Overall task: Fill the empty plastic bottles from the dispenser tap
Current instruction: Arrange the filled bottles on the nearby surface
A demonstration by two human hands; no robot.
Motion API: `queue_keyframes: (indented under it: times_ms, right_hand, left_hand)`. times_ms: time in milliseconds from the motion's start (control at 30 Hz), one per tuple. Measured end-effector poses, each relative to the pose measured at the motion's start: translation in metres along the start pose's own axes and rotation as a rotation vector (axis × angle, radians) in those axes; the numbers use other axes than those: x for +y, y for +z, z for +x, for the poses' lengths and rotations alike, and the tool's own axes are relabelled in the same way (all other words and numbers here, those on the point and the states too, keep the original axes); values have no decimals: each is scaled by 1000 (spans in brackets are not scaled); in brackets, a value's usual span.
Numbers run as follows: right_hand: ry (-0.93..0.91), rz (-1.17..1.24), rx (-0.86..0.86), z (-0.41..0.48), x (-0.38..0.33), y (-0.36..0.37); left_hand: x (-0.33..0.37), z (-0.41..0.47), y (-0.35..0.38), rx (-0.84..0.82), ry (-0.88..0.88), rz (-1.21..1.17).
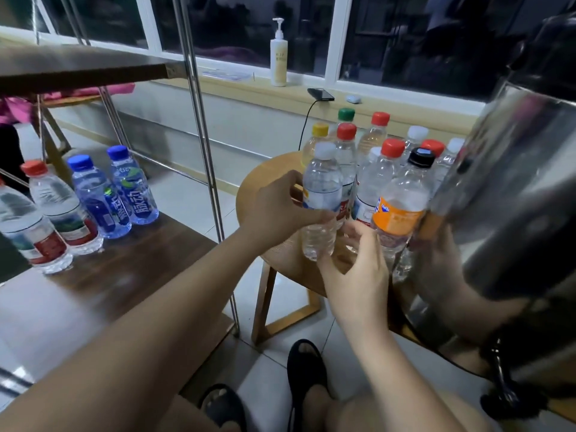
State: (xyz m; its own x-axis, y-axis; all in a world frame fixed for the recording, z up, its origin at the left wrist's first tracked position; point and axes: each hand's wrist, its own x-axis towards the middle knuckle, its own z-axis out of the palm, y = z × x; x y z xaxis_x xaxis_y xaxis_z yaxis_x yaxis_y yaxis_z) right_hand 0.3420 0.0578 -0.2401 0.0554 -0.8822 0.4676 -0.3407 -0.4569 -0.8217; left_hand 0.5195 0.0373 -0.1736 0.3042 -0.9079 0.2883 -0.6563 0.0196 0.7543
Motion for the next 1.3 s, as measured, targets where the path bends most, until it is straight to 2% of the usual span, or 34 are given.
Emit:
queue_keyframes:
  times_ms: [200, 300, 400, 533, 667, 833, 967, 1133, 1300]
  right_hand:
    - [97, 83, -134, 1, -9, 9]
    - [97, 110, -108, 5, -12, 8]
    - [97, 161, -76, 5, -13, 4]
    - [100, 163, -51, 2, -15, -3]
    - [107, 175, -103, -5, -15, -15]
    - [89, 181, -161, -23, -13, -31]
    - [118, 185, -194, -36, -11, -44]
    - [126, 199, -170, -42, -7, -53]
    - [114, 189, -141, -41, -1, -60]
  left_hand:
    - [2, -23, -20, -151, 1, -94]
    - [4, -27, -20, -229, 45, -97]
    - [7, -24, -31, -337, 32, -203]
    - [12, -13, -43, -242, -26, -372]
    - [22, 1, -37, -131, -14, -466]
    - [53, 14, -33, -132, 116, -410]
    - [87, 19, -28, -206, 213, -380]
    - [118, 25, -9, -322, 342, -256]
    - [127, 26, 3, -300, 459, -61]
